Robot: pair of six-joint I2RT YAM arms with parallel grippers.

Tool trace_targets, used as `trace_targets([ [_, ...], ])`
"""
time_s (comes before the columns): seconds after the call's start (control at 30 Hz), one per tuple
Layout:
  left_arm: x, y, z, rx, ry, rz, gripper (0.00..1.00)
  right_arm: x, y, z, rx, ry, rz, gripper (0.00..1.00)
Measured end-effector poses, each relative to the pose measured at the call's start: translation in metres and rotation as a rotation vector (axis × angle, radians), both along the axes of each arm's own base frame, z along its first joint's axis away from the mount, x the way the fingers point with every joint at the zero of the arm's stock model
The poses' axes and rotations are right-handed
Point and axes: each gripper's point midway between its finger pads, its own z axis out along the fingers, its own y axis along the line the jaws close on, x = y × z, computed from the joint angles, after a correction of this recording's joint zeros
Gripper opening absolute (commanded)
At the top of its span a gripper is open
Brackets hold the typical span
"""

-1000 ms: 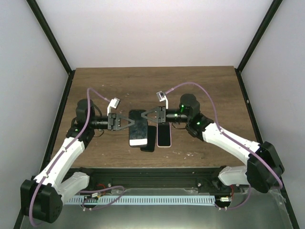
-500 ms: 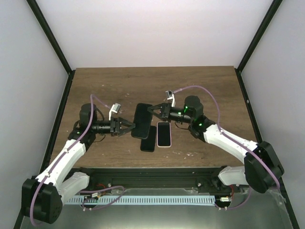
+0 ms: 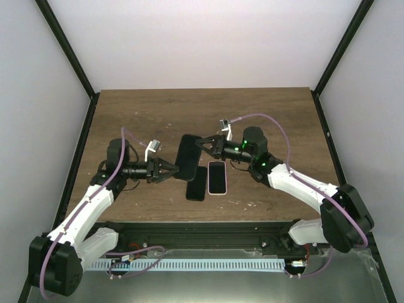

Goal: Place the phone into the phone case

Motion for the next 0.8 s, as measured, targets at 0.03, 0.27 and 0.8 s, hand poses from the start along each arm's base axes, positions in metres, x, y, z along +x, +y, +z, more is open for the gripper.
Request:
trace_targets([
  [0.03, 0.0, 0.0, -0.001, 0.001, 0.003, 0.0, 0.4, 0.001, 0.0, 0.0, 0.0, 0.0, -0.004, 0.01],
  [0.27, -0.002, 0.0, -0.002, 0.003, 0.017, -0.001, 0.01, 0.008, -0.005, 0.001, 0.009, 0.003, -0.03, 0.01],
  [0.8, 0.006, 0.003, -0.01, 0.083, 0.0, 0.039, 1.0, 0.008, -0.017, -0.019, -0.071, -0.012, -0.044, 0.01],
])
